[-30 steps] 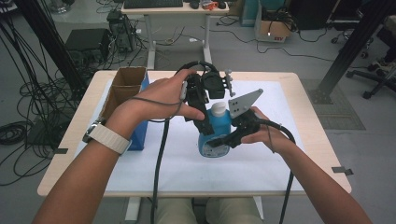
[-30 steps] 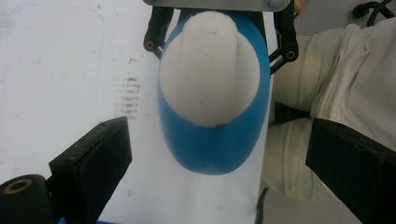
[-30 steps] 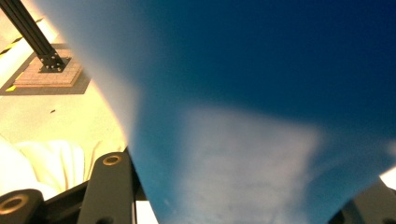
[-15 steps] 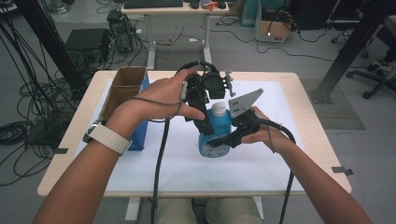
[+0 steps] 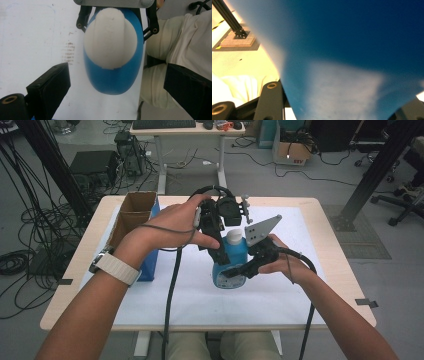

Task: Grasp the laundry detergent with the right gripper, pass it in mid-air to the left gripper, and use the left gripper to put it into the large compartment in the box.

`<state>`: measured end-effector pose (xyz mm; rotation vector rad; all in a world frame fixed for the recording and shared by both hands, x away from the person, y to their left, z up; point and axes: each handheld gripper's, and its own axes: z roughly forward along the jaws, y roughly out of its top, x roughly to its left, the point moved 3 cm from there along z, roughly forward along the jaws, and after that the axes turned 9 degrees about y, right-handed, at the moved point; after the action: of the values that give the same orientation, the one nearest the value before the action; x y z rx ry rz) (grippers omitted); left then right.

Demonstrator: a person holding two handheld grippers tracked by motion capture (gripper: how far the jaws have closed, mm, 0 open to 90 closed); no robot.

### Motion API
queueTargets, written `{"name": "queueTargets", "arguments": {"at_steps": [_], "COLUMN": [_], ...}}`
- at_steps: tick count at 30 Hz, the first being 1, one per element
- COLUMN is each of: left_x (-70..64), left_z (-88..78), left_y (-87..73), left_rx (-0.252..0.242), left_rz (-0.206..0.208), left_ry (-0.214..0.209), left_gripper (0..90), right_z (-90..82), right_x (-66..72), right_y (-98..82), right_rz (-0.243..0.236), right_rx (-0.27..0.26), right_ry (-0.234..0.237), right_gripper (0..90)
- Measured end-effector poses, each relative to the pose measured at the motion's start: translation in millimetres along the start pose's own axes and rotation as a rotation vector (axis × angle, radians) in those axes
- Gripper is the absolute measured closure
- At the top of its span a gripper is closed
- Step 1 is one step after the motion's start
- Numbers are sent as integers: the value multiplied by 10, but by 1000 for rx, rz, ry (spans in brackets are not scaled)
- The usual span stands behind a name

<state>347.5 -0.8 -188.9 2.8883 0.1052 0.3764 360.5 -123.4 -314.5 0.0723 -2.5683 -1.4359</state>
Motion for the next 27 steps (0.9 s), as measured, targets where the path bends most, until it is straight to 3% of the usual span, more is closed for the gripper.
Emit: {"name": "queueTargets", "arguments": {"at_steps": [15,18,25,26,27], "left_x": [16,26,38,21,21], "left_z": [38,64,136,158,170], "left_y": [41,62,115,125,130], "left_rx": [-10,-15,-14,-27,-27], "left_rz": [-9,-11,-4,-29,-28], "left_ry": [-4,-5,-19,-20,-23], "left_gripper": [74,76,82,83,83], "right_z": [7,14,3,-1,-1], "right_x": [10,0,21,35,29], "right_y": [10,20,39,36,38], "right_rz": [-1,-30,-38,-20,-29], "right_rx": [3,9,12,11,8], "right_ry": [-1,-19,-27,-39,-40], "right_gripper": [431,431,431,431,432]}}
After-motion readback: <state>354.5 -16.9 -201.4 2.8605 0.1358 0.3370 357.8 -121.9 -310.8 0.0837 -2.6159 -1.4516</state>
